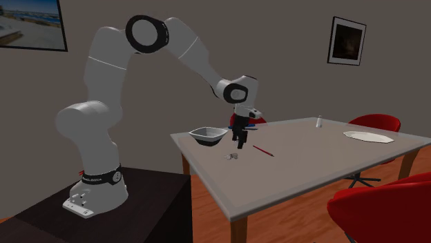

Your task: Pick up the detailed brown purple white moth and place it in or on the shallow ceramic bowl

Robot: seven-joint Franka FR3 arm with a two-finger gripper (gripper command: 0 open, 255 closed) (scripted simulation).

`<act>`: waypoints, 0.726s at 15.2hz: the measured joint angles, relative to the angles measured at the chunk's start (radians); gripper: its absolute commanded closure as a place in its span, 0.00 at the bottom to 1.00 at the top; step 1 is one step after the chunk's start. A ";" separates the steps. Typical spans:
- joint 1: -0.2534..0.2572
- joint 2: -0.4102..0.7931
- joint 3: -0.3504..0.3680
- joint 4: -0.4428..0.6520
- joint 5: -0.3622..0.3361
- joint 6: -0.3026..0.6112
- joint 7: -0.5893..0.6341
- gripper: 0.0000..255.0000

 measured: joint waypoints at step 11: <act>0.060 0.170 0.002 0.051 -0.040 0.081 0.023 0.00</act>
